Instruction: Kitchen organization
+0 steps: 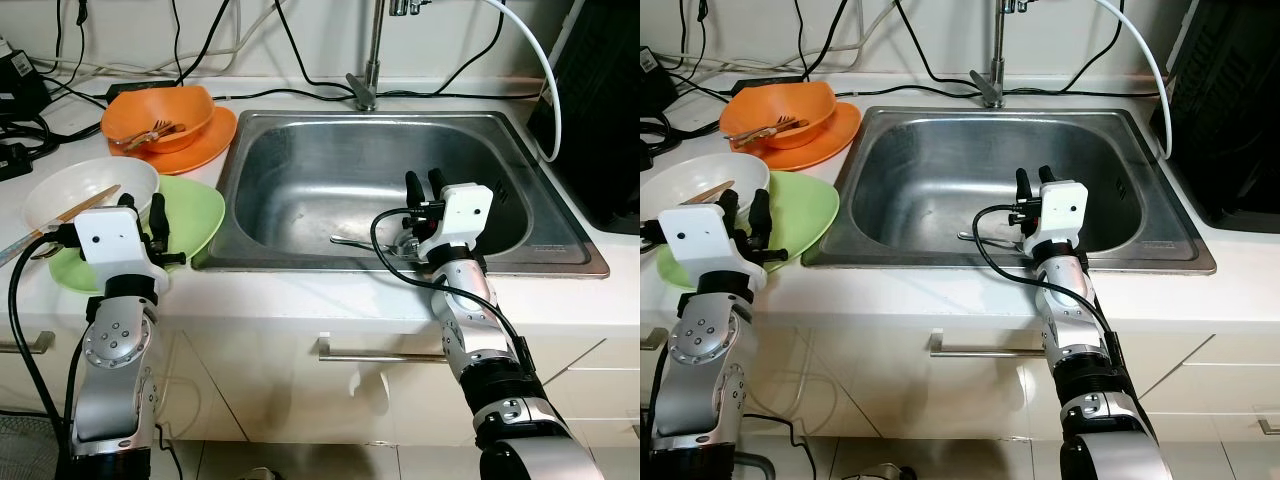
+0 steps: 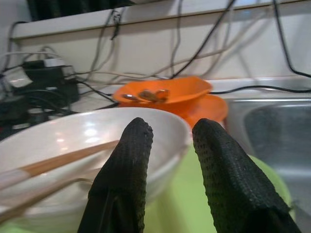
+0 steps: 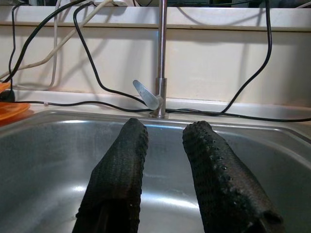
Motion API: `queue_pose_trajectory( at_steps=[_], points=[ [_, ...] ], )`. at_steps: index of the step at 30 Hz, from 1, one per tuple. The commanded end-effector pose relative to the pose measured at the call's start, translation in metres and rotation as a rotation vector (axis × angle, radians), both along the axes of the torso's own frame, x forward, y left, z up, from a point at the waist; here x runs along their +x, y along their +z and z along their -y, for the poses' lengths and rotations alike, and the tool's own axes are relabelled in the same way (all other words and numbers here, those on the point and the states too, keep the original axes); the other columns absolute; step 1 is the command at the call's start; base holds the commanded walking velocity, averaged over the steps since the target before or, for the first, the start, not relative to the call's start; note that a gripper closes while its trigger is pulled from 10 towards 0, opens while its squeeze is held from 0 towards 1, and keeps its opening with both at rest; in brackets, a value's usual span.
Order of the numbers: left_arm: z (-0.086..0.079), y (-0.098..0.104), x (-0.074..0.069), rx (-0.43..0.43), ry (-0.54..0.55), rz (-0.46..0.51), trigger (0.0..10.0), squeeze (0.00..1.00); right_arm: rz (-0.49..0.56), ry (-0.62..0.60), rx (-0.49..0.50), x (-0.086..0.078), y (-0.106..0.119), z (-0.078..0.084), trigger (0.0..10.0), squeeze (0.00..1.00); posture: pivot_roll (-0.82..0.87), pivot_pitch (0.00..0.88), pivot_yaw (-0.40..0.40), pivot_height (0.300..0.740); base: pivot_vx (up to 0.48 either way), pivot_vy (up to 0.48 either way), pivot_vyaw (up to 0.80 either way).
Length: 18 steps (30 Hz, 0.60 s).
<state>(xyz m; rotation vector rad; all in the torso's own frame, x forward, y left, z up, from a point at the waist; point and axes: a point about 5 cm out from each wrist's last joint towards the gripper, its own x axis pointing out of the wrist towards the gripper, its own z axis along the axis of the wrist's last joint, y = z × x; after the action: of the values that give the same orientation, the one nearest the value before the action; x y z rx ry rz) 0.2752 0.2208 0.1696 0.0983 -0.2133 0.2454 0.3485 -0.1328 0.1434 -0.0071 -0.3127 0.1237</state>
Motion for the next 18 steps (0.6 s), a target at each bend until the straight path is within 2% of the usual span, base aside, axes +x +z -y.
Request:
queue_pose_trajectory(
  at_steps=[1,18],
  points=[
    [-0.0045,0.0036,-0.0026,0.016,0.027,0.021,10.0,0.0,-0.062,0.0,0.007,-0.0021,-0.0141,0.001,10.0,0.0,0.2,0.03,0.063,0.74,0.0,0.0,0.0],
    [-0.0067,-0.0059,-0.0047,-0.023,0.05,-0.017,10.0,0.0,-0.064,-0.001,0.006,-0.0024,-0.0146,0.0014,10.0,0.0,0.2,0.043,0.058,0.74,0.0,0.0,0.0]
  ],
)
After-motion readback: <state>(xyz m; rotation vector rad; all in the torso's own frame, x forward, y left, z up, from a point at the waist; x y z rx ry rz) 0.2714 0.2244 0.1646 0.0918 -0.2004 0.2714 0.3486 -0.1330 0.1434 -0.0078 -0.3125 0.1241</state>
